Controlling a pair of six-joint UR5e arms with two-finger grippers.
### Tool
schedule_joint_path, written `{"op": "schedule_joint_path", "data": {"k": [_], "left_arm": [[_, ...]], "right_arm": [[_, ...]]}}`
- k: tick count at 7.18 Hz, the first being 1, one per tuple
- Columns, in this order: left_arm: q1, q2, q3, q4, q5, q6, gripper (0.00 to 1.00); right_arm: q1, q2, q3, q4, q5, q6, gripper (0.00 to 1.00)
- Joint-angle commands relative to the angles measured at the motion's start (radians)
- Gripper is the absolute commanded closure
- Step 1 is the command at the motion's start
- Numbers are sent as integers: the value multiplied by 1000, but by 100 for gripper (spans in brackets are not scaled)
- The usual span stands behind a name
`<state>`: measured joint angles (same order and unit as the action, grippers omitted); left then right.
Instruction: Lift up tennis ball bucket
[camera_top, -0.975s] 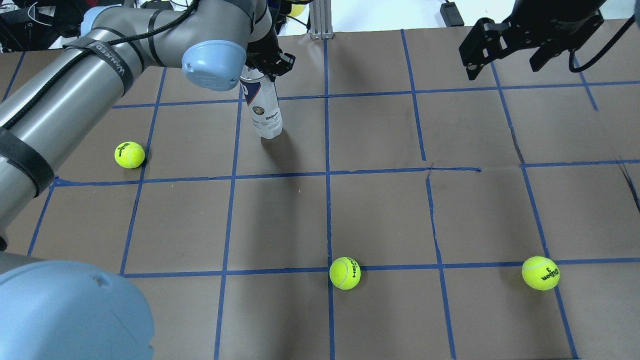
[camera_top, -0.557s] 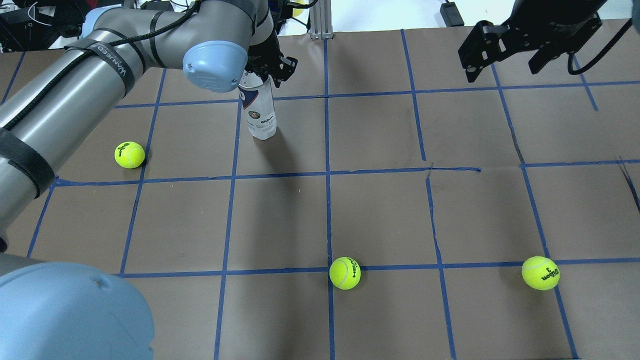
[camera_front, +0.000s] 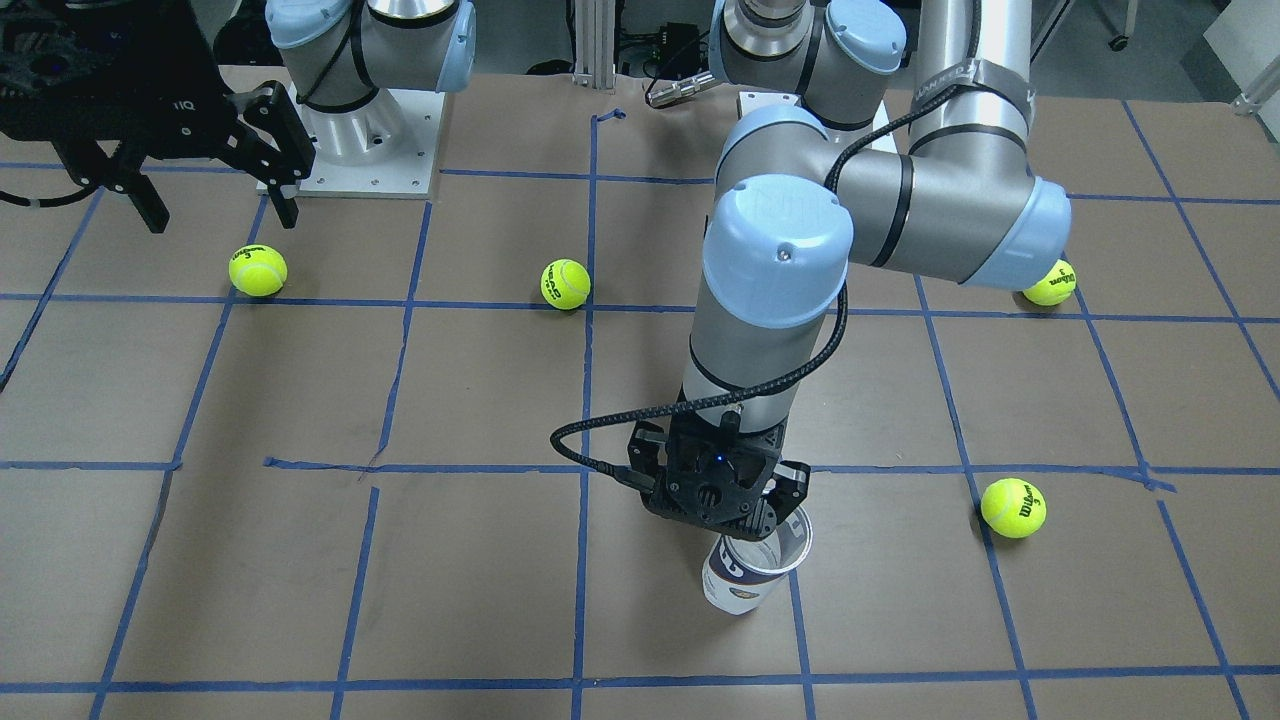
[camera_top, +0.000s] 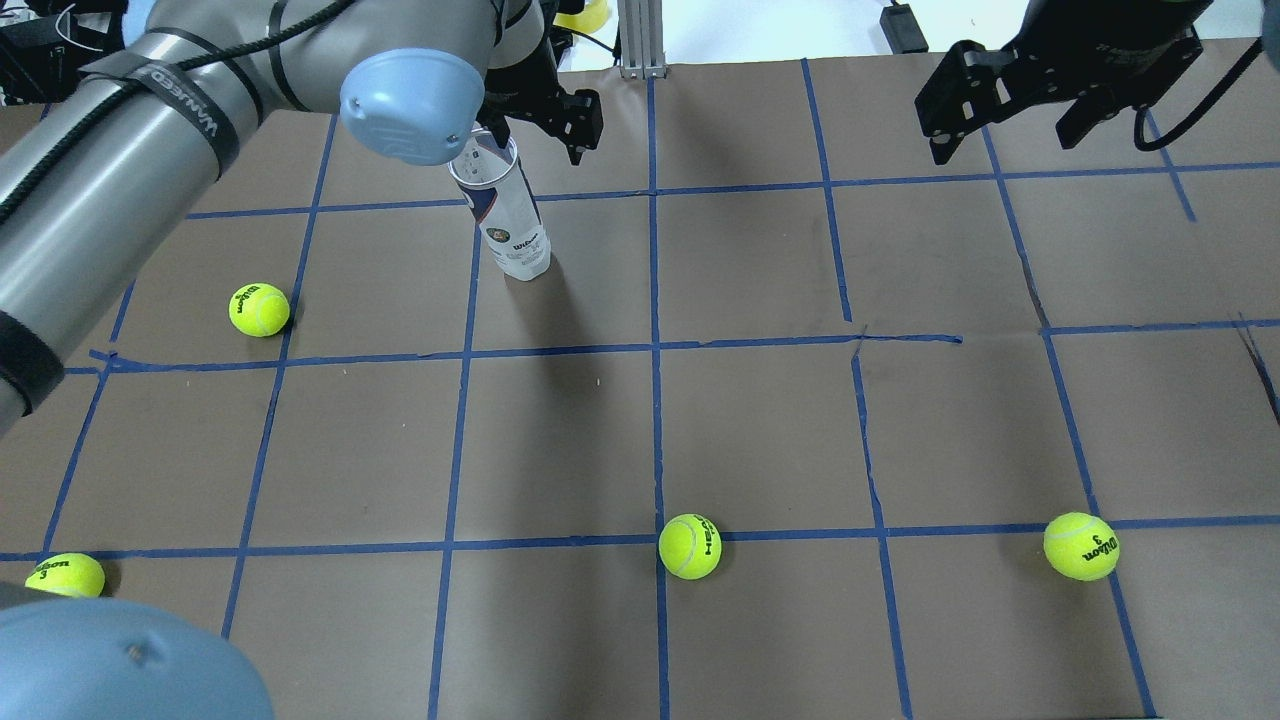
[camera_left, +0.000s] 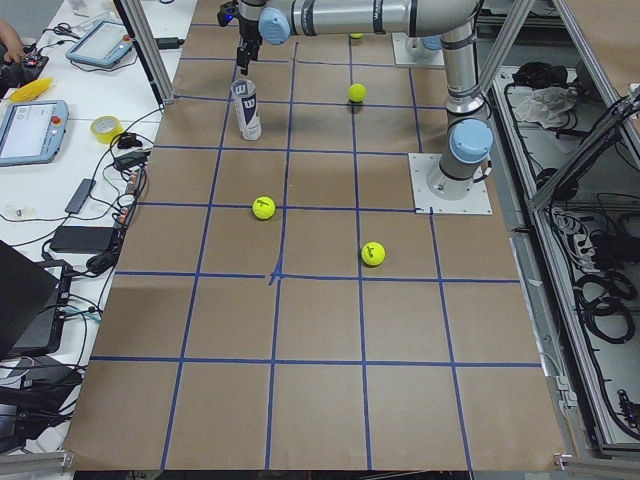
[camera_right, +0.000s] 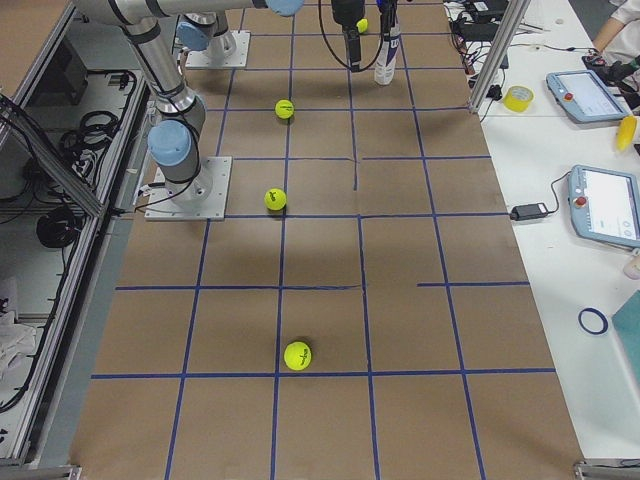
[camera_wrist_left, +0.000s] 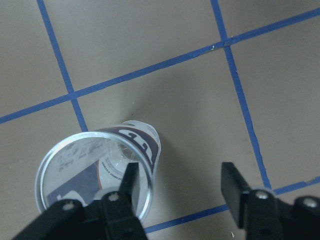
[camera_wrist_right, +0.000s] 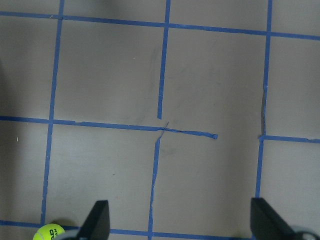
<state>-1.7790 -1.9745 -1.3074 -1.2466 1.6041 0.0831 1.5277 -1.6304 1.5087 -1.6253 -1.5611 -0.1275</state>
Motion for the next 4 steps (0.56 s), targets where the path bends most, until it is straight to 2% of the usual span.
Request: {"op": "schedule_joint_path", "data": {"k": [1, 2, 4], "left_arm": [[33, 72, 86, -173, 4, -50, 0], [80, 109, 97, -265, 2, -125, 0], [200, 164, 67, -277, 7, -128, 0]], "right_arm": [[2, 36, -28, -22, 12, 2, 0], [8, 58, -63, -51, 13, 5, 0], [9, 81, -76, -50, 6, 5, 0]]}}
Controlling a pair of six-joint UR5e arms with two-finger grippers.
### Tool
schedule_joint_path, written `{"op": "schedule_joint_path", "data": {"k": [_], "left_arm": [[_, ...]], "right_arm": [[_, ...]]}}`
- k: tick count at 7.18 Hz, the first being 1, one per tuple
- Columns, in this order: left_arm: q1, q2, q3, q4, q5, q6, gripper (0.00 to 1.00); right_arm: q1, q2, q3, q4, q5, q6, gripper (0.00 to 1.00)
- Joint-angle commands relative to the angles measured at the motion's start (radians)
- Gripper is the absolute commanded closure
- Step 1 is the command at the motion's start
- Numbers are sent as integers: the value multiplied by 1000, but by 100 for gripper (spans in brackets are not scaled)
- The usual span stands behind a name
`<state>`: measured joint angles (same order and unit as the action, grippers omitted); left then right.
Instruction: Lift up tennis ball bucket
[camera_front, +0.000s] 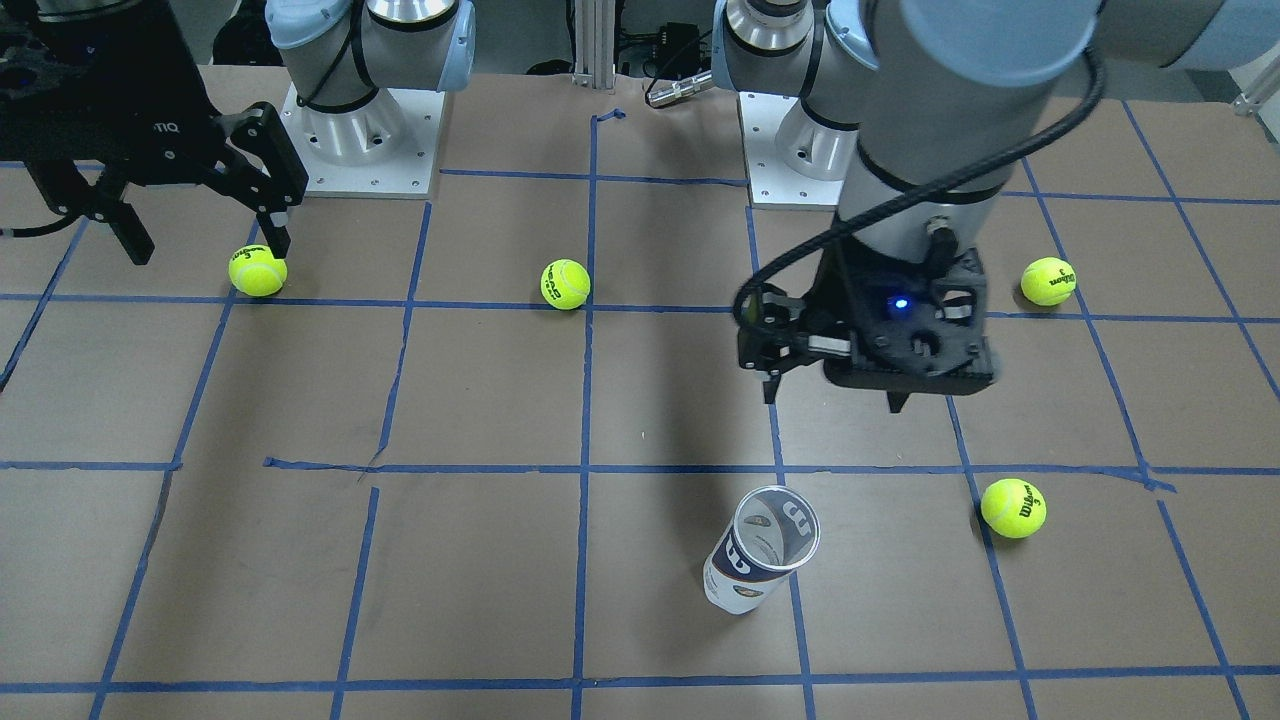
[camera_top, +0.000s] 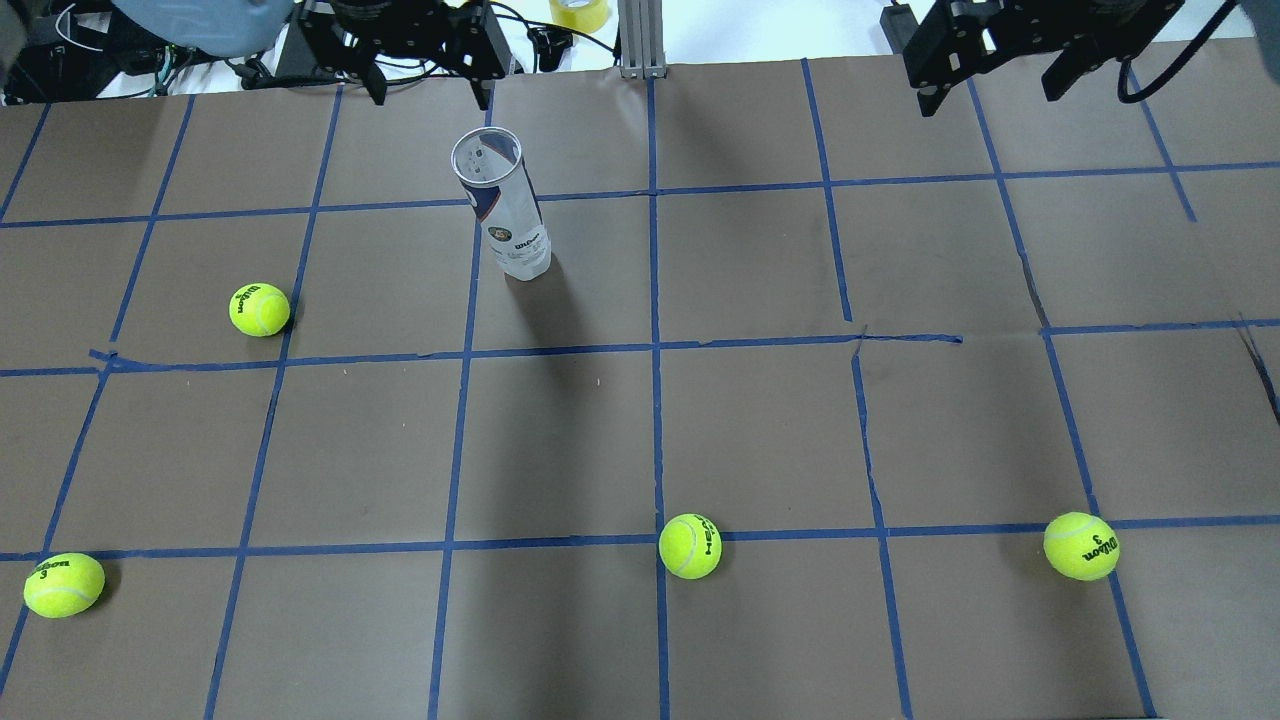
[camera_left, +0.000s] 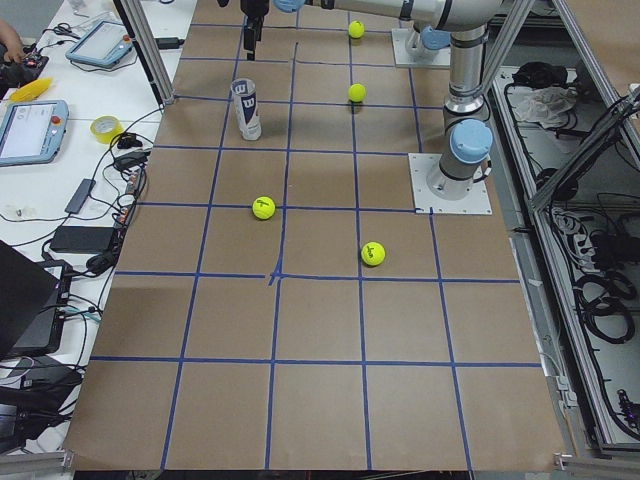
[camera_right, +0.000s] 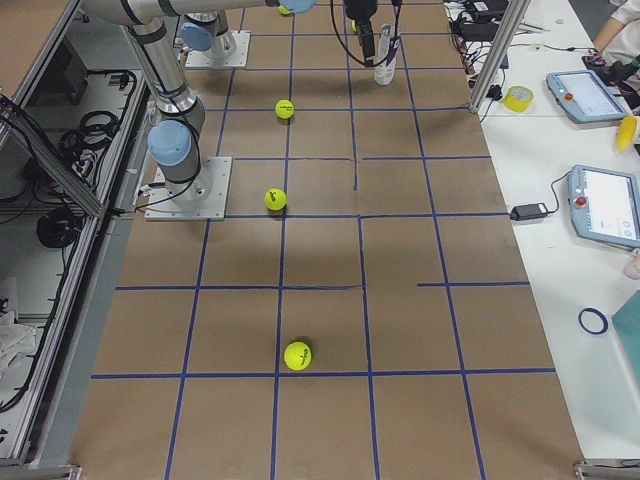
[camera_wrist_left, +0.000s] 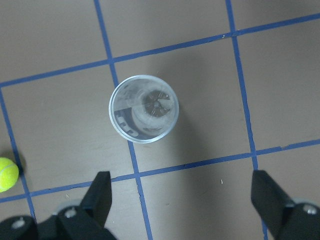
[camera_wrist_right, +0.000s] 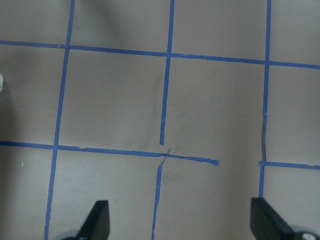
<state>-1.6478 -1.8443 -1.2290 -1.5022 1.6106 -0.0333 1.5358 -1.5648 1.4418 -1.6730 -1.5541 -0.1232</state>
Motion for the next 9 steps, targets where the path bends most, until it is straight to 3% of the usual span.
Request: {"op": "schedule_joint_path", "data": {"k": [1, 2, 4, 7, 9], "left_arm": [[88, 65, -56, -47, -1, -11, 0], [101, 95, -120, -38, 8, -4, 0], [235, 132, -202, -30, 0, 19, 0], [211, 226, -309, -32, -15, 66, 0], [134, 212, -319, -24, -8, 63, 0]], "right_arm": [[1, 12, 2, -1, -6, -1, 0], [1, 11, 6, -1, -4, -1, 0], [1, 11, 6, -1, -7, -1, 0], [1, 12, 9, -2, -3, -7, 0], [0, 16, 9, -31, -1, -16, 0]]}}
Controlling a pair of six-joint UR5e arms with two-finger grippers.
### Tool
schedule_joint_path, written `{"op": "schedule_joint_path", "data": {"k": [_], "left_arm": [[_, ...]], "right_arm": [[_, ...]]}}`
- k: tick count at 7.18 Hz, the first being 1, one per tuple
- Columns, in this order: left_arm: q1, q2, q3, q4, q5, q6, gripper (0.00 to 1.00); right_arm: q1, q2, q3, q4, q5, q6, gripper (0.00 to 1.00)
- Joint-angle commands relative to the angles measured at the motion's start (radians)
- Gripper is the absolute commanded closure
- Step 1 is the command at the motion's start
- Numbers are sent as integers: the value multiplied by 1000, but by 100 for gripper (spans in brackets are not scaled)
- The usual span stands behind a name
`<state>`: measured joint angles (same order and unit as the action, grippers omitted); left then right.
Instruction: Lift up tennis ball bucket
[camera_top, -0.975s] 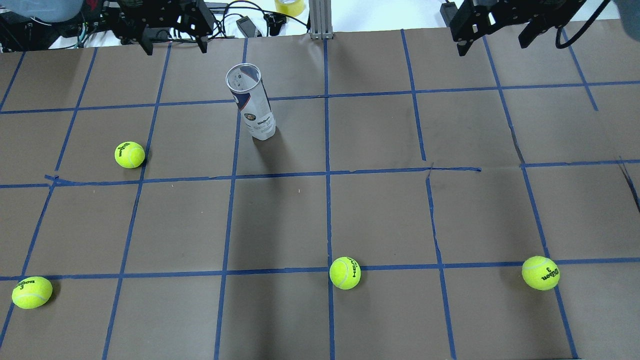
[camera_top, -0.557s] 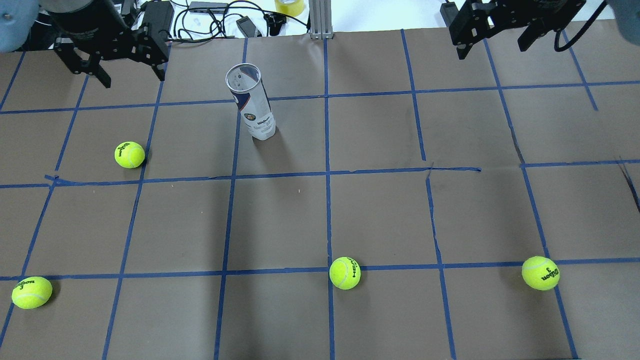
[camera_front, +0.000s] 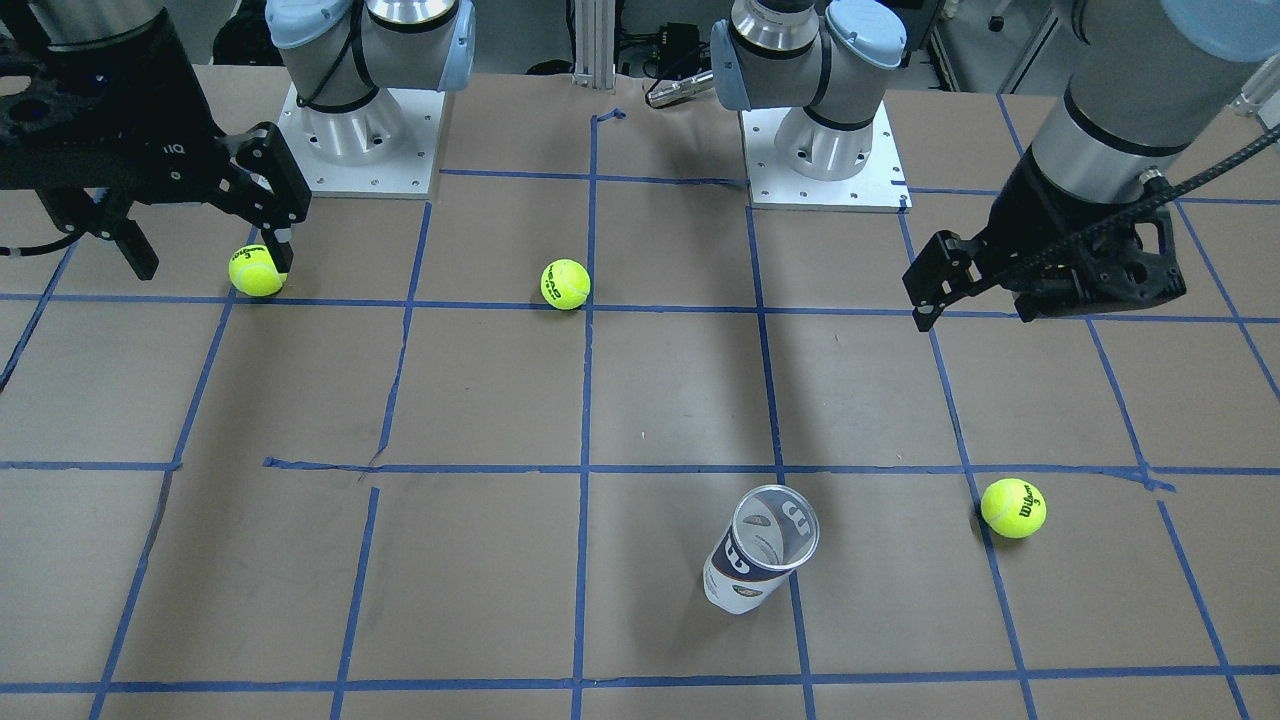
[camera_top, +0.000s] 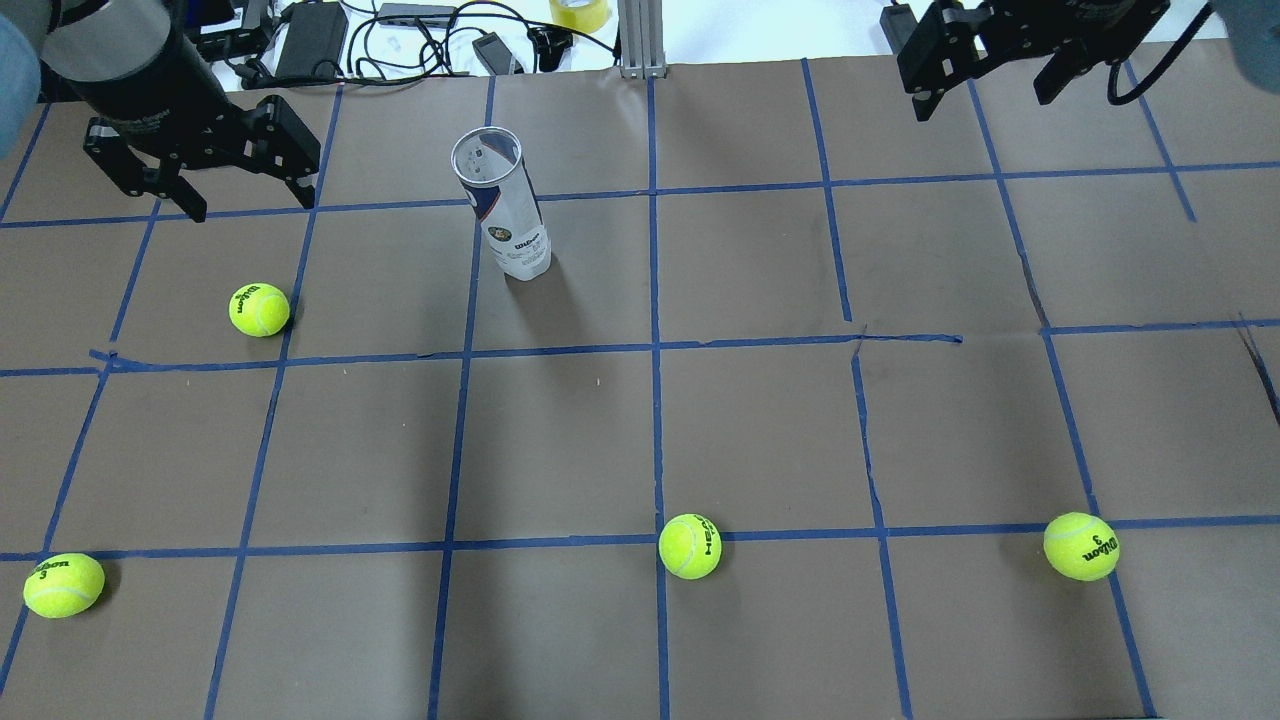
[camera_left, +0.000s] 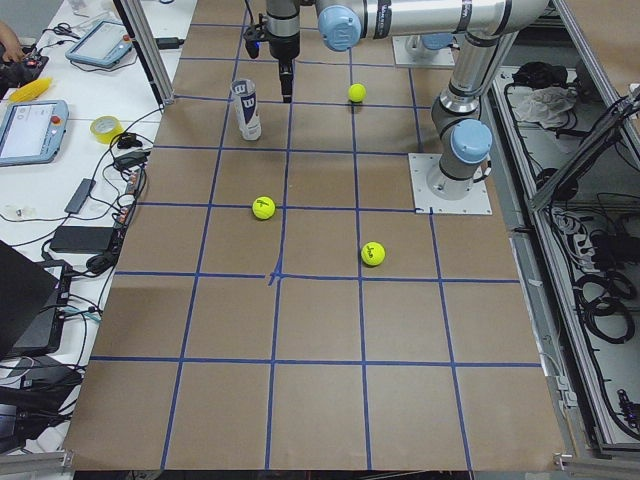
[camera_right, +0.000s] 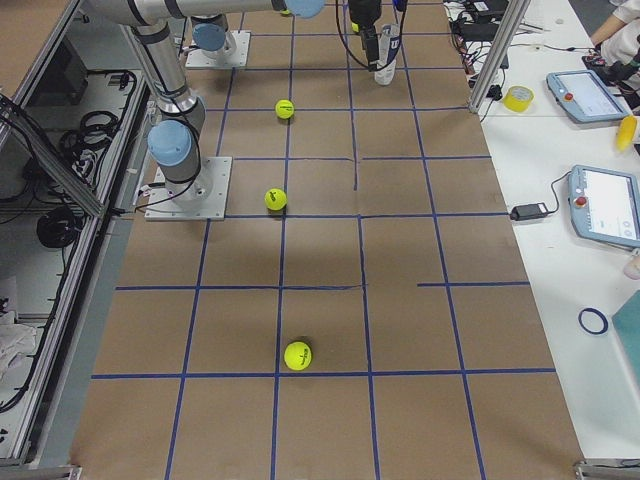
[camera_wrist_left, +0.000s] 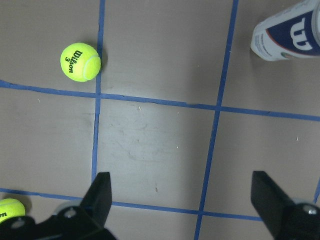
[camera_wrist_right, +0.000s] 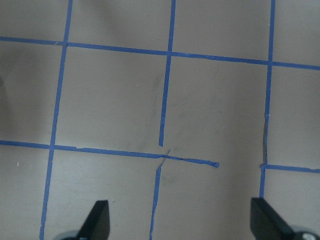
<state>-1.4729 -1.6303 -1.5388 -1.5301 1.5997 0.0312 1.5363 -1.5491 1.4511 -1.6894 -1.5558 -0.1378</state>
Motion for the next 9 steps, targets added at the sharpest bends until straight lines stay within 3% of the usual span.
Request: {"op": "schedule_joint_path", "data": {"k": [1, 9], "left_arm": [[-49, 0, -9, 4, 0, 6, 0], [-41, 52, 3, -67, -47, 88, 0]], "right_arm": [[-1, 3, 0, -16, 0, -3, 0], [-1, 7, 5, -44, 9, -5, 0]]}}
